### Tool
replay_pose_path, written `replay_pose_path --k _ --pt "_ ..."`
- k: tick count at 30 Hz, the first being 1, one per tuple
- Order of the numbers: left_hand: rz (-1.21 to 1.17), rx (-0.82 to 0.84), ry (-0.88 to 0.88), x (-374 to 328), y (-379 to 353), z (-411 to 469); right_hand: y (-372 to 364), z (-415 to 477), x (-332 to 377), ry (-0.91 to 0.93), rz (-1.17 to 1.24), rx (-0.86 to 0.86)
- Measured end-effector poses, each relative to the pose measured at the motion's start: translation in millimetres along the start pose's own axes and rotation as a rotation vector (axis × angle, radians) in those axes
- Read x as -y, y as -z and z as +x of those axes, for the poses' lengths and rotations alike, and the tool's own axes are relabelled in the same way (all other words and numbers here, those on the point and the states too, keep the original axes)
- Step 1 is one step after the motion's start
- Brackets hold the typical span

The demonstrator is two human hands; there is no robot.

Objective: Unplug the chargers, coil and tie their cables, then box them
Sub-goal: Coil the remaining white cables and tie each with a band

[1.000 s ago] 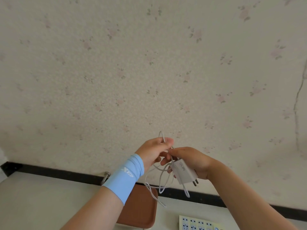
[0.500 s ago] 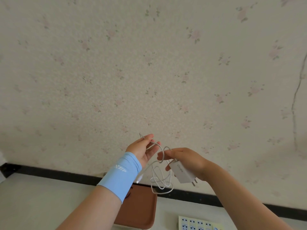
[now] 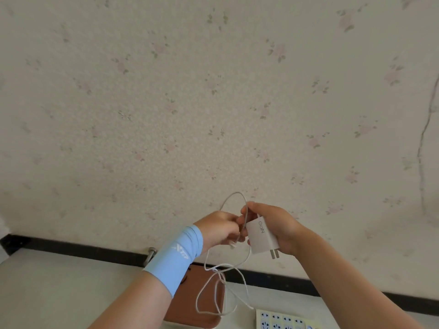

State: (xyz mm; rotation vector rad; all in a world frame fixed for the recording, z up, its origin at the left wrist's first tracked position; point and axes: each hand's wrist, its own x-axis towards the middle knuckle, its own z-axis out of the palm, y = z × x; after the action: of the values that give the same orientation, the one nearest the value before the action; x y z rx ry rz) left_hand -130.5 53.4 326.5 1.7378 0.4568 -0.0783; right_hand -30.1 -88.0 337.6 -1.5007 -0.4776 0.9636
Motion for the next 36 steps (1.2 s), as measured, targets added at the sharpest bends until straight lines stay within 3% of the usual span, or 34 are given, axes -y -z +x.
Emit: replay_pose_path --k 3,7,10,13,18,22,25,29,33,36 --pt "0.338 -0.05 -0.045 3.9 -6.6 0.5 0.9 -1.1 0.0 0.021 -0.054 -0.033" --pt "0.436 -0.142 -0.115 0.9 -7.0 -3.7 2.7 -1.8 0.1 0.052 -0.111 -0.096" --pt "0.438 -0.34 -0.192 -3.0 -5.4 -3.0 5.4 -1.3 -0.6 0.064 -0.231 -0.157" --pt "0.349 -0.489 -0.229 -2.6 -0.4 -0.2 3.3 -5.3 -1.2 -0.032 -0.325 0.032" --pt "0.437 -0.495 -0.364 -3.7 -2.0 -2.8 0.8 -5.6 -2.8 -0.152 -0.187 0.301" --pt "0.355 -0.521 -0.423 -5.2 -4.9 -2.4 -2.1 -4.4 -4.3 -0.137 -0.237 0.324" --pt "0.238 -0.473 -0.366 -4.5 -1.8 0.8 -6.2 -3.4 -4.1 -0.121 -0.069 0.34" --pt "0.126 -0.386 -0.36 -1.8 -4.7 -1.6 -8.4 -4.8 -3.8 -0.131 -0.117 0.356" --pt "0.479 -0.485 -0.518 3.2 -4.6 1.1 -8.4 -7.3 -3.1 -0.165 -0.056 0.391" --pt "0.478 -0.573 -0.632 0.2 -4.5 4.8 -9.7 -6.3 -3.6 -0.076 -0.043 0.371"
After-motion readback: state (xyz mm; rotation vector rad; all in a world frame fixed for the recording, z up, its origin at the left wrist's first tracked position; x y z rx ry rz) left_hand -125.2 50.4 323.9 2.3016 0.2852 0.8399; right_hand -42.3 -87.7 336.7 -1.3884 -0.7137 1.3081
